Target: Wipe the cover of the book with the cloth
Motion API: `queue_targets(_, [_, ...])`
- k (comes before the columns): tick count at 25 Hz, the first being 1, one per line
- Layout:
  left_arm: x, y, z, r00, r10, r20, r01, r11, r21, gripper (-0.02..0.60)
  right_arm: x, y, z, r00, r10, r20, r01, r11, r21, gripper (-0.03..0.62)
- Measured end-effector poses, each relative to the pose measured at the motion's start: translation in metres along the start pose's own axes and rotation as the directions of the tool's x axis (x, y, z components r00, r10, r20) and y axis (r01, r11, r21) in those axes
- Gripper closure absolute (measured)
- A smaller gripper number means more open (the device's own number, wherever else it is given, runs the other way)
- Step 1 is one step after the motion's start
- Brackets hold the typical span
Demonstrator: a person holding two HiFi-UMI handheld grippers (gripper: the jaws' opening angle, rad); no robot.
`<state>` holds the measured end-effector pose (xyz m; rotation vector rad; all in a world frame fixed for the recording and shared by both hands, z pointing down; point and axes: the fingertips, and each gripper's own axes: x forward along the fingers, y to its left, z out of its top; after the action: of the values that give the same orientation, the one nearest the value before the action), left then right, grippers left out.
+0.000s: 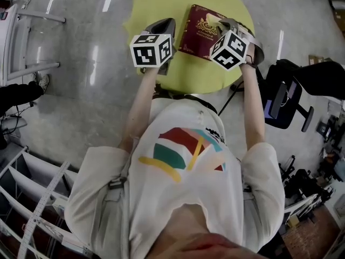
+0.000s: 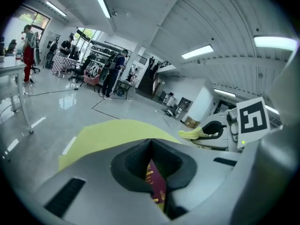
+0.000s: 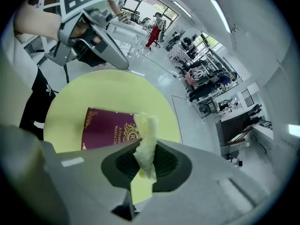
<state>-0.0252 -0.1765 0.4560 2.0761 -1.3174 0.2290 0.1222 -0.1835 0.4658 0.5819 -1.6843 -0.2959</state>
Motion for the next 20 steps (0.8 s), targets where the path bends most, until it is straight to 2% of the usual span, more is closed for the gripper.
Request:
queue_targets(5, [-0.013,0.013,-0.011,0.999,0.053,-0.013,-0.053,0.999,0.012,0.566,0.064,-0.011,0.021,0.998,0.064,-0.002,-0.064,0.998,0.009,0.565])
queue_targets(10, [-0.019,0.026,-0.029,0.996,0.08,-0.04,-0.081,0.997,-0.015,0.566,0.114,-0.028,0.034,0.998,0.044,-0.046,-0.042,0.998,0.037,0.565])
queue_targets(14, [-0.026,0.031,-0.032,0.995,0.092,-0.034,-0.093,0.995,-0.032,0.567,0.133,-0.024,0.034,0.992,0.086,-0.092,-0.081,0.995,0.055,0.565])
queue_targets(20, [-0.034,0.046,-0.034,0.993,0.115,-0.018,-0.116,0.992,-0.059,0.567,0.141,-0.015,0.034,0.987,0.096,-0.129,-0.097,0.995,0.004,0.565])
